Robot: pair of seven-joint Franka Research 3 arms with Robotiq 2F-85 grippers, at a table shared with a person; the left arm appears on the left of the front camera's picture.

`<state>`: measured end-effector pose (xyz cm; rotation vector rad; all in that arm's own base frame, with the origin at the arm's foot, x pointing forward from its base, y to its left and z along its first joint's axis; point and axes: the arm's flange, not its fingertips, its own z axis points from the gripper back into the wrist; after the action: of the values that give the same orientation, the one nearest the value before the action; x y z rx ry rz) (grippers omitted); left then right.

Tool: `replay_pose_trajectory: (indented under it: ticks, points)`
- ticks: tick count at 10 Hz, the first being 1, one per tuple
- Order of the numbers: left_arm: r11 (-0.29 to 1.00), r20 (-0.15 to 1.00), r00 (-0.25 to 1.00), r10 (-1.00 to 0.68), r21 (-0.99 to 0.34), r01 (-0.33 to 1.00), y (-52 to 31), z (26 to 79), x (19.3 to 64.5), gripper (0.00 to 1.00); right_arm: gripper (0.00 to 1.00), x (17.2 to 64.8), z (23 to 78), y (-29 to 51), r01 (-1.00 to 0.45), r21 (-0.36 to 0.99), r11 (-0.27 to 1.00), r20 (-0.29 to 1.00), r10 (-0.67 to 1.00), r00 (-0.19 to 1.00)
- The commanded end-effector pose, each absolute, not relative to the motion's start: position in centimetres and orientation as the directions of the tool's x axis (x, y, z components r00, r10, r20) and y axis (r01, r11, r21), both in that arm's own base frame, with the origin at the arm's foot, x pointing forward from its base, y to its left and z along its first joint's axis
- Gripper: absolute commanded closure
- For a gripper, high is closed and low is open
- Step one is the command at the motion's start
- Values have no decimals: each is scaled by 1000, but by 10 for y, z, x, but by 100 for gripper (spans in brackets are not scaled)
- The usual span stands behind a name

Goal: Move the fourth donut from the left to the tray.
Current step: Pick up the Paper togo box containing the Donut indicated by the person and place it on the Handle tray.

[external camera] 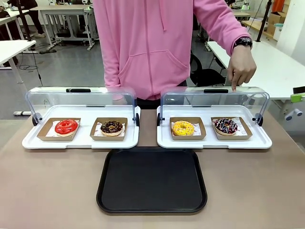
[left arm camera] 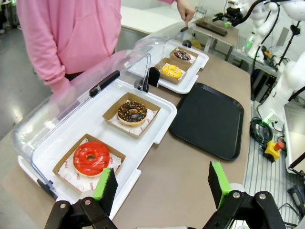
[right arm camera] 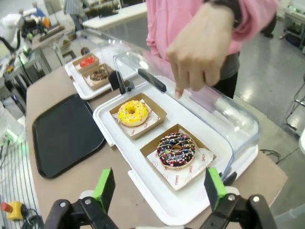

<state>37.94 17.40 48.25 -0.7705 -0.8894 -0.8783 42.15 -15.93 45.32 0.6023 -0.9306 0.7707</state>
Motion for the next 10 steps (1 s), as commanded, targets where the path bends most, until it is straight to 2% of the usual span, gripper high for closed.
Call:
replay_pose_trajectory:
  ticks: [1, 3, 5, 9, 10]
  points:
    - [416, 891, 327, -317, -179, 891, 177, 482, 379, 0, 0, 437, 476, -127, -836, -6, 549, 786, 519, 335]
    - [416, 891, 327, -317, -179, 891, 177, 482, 379, 0, 0, 446, 471, -90, -862, -161, 481, 651, 708, 273]
    - [416, 891, 327, -317, -179, 891, 177, 482, 379, 0, 0, 446, 450, -55, -887, -300, 350, 469, 864, 182]
    - [416, 891, 327, -317, -179, 891, 177, 482, 379, 0, 0, 448, 395, -21, -903, -404, 145, 212, 975, 62]
    - [416, 891, 327, -317, -179, 891, 177, 482, 379, 0, 0, 447, 389, -19, -898, -427, 110, 200, 980, 25]
